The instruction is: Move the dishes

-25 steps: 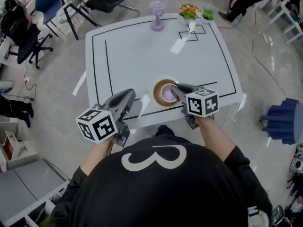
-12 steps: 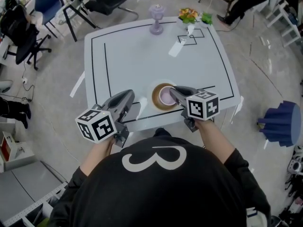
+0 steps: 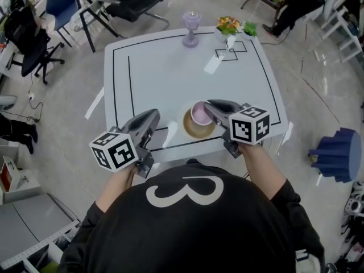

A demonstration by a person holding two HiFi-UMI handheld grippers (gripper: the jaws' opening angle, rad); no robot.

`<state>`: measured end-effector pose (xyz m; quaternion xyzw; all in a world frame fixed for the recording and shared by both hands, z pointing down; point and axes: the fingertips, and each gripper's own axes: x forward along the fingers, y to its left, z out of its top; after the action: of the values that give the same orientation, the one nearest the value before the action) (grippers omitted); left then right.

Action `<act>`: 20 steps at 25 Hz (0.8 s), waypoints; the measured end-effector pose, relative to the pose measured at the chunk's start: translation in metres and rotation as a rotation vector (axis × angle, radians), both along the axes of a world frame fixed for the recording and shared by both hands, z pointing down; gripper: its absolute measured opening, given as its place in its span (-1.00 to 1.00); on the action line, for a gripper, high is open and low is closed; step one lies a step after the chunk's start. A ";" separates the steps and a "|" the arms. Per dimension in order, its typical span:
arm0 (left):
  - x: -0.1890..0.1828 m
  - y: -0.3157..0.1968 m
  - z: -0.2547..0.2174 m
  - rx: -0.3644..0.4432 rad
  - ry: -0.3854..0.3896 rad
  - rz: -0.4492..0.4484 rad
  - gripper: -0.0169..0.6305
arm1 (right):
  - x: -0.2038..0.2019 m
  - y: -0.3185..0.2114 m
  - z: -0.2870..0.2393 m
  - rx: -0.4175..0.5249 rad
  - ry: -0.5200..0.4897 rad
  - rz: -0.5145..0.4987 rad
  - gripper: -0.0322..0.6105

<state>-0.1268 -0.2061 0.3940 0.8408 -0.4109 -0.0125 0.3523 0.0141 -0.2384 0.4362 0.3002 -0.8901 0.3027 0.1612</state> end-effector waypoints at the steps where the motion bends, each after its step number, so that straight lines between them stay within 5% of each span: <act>1: -0.001 -0.001 0.000 0.000 0.000 -0.003 -0.94 | -0.001 -0.002 -0.003 0.007 -0.002 -0.003 -0.75; 20: -0.012 -0.026 0.005 -0.012 -0.016 -0.075 -0.94 | -0.001 -0.079 0.002 0.092 0.055 0.010 -0.75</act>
<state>-0.1390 -0.2317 0.3987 0.8227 -0.4452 -0.0166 0.3531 0.0134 -0.3176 0.4383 0.3202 -0.8967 0.2538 0.1703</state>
